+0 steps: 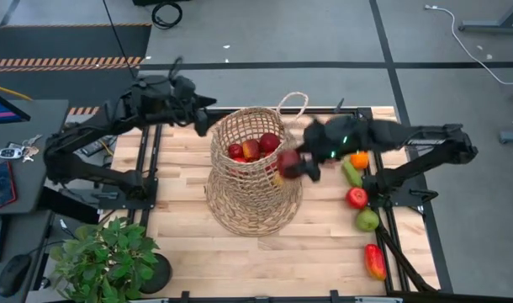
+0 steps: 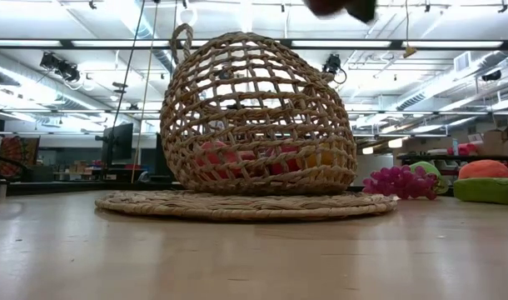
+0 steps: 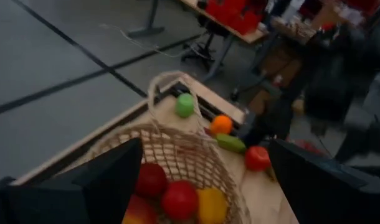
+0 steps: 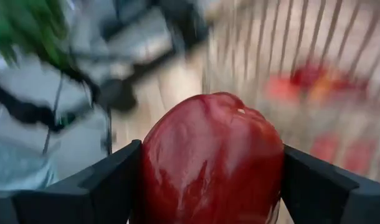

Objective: Build produce basket
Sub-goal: Put the red apple into the brown basket

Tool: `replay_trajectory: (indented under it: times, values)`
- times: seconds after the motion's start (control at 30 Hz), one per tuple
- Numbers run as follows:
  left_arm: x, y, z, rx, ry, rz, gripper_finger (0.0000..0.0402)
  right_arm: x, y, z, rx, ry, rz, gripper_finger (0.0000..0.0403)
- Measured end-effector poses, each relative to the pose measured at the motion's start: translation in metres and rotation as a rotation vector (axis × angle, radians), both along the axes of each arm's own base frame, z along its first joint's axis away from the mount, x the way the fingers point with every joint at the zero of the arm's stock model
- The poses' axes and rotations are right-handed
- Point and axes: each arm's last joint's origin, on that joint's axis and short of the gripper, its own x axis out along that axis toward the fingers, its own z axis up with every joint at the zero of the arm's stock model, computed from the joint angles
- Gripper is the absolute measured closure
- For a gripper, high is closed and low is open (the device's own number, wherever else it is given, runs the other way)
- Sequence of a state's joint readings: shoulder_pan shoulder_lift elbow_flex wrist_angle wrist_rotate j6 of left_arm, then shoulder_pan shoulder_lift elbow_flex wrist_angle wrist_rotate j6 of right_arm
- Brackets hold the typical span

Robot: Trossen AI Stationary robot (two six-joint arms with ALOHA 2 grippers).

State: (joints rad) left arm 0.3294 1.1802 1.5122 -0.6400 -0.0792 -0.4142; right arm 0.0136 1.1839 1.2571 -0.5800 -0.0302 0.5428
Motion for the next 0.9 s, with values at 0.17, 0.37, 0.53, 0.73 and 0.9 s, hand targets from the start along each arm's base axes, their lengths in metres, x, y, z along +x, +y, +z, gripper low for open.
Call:
replay_trajectory:
  times: [0.17, 0.37, 0.53, 0.73, 0.9]
  values:
    - [0.017, -0.002, -0.003, -0.032, -0.039, -0.018, 0.0045, 0.003, -0.035, 0.046, -0.109, -0.241, -0.087, 0.0066]
    - [0.021, -0.009, 0.003, -0.042, -0.104, -0.043, 0.0045, 0.003, -0.065, 0.086, -0.067, -0.560, -0.116, 0.0066]
    - [0.021, -0.012, 0.005, -0.038, -0.117, -0.056, 0.0045, -0.003, -0.085, 0.107, 0.039, -0.802, -0.255, 0.0066]
    - [0.021, -0.012, 0.004, -0.057, -0.122, -0.050, 0.0045, -0.010, -0.101, 0.111, 0.291, -0.906, -0.455, 0.0066]
    - [0.021, -0.012, 0.004, -0.062, -0.122, -0.048, 0.0045, -0.011, -0.104, 0.112, 0.388, -0.934, -0.476, 0.0066]
